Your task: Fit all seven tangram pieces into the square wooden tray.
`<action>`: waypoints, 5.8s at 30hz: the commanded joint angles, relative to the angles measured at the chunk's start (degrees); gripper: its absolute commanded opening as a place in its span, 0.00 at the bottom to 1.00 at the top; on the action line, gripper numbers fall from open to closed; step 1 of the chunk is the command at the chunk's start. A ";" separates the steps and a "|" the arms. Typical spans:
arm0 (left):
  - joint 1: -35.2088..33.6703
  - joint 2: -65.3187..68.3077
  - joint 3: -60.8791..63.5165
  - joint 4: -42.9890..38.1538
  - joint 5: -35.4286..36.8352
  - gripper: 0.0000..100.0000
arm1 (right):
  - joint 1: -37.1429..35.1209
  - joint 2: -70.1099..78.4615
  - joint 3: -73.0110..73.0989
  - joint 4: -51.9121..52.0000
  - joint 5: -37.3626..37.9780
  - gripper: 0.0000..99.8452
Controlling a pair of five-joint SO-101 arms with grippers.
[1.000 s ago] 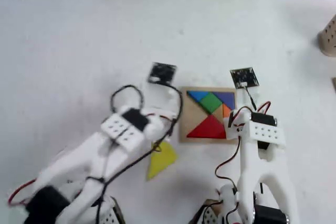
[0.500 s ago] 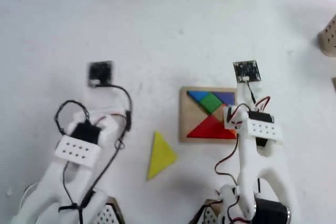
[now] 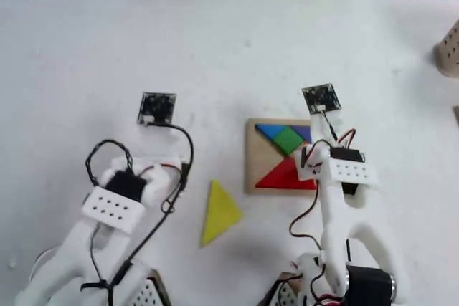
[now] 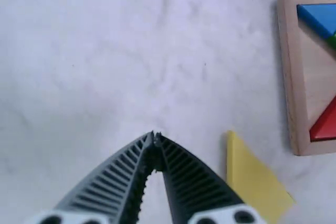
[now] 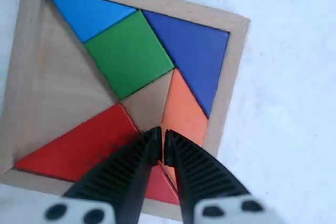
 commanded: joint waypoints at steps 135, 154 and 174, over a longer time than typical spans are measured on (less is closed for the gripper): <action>-8.31 57.54 -44.13 13.54 11.43 0.13 | -27.47 11.30 -23.12 12.53 -10.11 0.02; -8.13 57.36 -44.13 13.71 4.66 0.11 | -27.47 11.30 -23.12 12.53 -10.11 0.02; -12.44 57.19 -46.33 17.49 -5.19 0.02 | -21.93 11.03 -23.12 12.70 -9.76 0.02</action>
